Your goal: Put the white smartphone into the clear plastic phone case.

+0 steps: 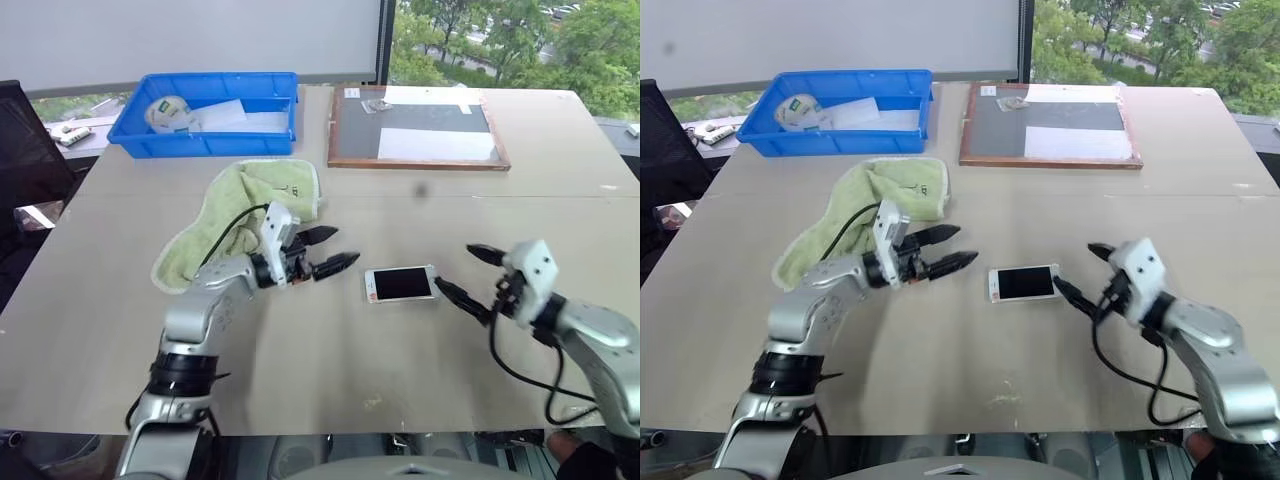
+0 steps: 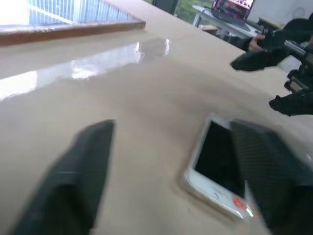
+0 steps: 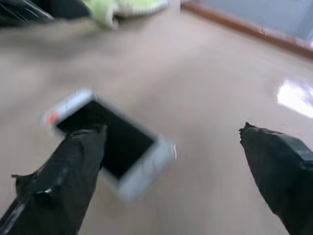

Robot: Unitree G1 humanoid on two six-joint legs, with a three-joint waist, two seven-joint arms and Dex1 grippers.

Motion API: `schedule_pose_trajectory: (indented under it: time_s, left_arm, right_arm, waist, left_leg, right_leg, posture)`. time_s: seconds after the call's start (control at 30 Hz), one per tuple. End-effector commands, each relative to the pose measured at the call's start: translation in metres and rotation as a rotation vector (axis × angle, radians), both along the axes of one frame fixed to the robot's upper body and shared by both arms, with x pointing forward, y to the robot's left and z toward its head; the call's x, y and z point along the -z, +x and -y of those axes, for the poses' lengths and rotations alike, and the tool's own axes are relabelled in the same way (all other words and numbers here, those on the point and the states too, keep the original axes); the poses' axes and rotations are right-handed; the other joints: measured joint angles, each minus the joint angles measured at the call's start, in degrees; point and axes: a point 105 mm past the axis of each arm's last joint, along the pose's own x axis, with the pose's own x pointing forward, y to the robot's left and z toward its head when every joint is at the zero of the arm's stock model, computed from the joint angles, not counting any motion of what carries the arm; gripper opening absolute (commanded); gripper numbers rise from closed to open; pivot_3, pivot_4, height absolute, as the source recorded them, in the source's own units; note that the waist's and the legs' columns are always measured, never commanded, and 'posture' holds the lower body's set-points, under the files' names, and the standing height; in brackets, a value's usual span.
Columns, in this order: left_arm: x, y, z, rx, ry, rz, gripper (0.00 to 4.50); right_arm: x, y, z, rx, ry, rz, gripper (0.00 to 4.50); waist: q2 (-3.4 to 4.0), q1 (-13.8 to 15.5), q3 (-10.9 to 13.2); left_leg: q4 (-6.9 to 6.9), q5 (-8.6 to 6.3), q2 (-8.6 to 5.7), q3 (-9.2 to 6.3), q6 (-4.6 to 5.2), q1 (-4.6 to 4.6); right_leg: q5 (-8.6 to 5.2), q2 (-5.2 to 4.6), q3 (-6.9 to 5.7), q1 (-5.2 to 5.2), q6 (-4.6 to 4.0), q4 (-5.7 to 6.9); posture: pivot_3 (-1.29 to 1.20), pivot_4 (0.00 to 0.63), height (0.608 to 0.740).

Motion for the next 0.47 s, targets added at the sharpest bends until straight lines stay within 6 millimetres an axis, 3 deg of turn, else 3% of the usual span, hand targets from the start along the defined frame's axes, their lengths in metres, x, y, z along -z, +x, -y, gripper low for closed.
schedule_pose_trajectory:
  time_s: [0.03, 0.17, 0.3, 0.47]
  left_arm:
    - [-0.012, -0.016, -0.004, 0.041, 0.021, 0.056, 4.46]
    - [-0.002, -0.039, -0.013, 0.078, 0.087, 0.029, 4.46]
    - [0.015, -0.062, -0.025, 0.114, 0.174, -0.014, 4.46]
    - [0.02, -0.069, -0.031, 0.08, 0.159, -0.048, 4.46]
  right_arm:
    - [-0.016, -0.015, 0.009, -0.01, -0.019, 0.032, 4.5]
    - [-0.012, -0.029, 0.024, 0.009, -0.062, -0.007, 4.5]
    - [-0.009, -0.029, 0.042, 0.065, -0.1, -0.013, 4.5]
    - [-0.004, -0.035, 0.056, 0.101, -0.116, -0.036, 4.5]
  waist:
    - [0.02, 0.0, 0.1]
    - [0.07, 0.0, 0.1]
    - [0.13, -0.1, 0.1]
    - [0.17, 0.3, 0.2]
  left_leg:
    - [0.0, 0.0, 0.01, -0.01, -0.01, 0.01]
    - [0.01, -0.01, 0.03, -0.02, -0.01, 0.13]
    - [0.03, -0.01, 0.04, 0.0, -0.02, 0.15]
    - [0.03, -0.01, 0.04, -0.04, -0.02, 0.1]
  right_leg:
    - [0.0, 0.0, -0.01, -0.01, 0.0, 0.01]
    - [-0.11, -0.04, 0.05, 0.04, -0.25, 0.03]
    - [-0.1, -0.12, 0.17, 0.03, -0.28, 0.03]
    - [-0.1, -0.14, 0.23, 0.02, -0.29, 0.03]
  posture:
    - [0.0, 0.15, 0.74]
    - [0.0, 0.15, 0.74]
    - [0.0, 0.15, 0.74]
    - [0.0, 0.15, 0.74]
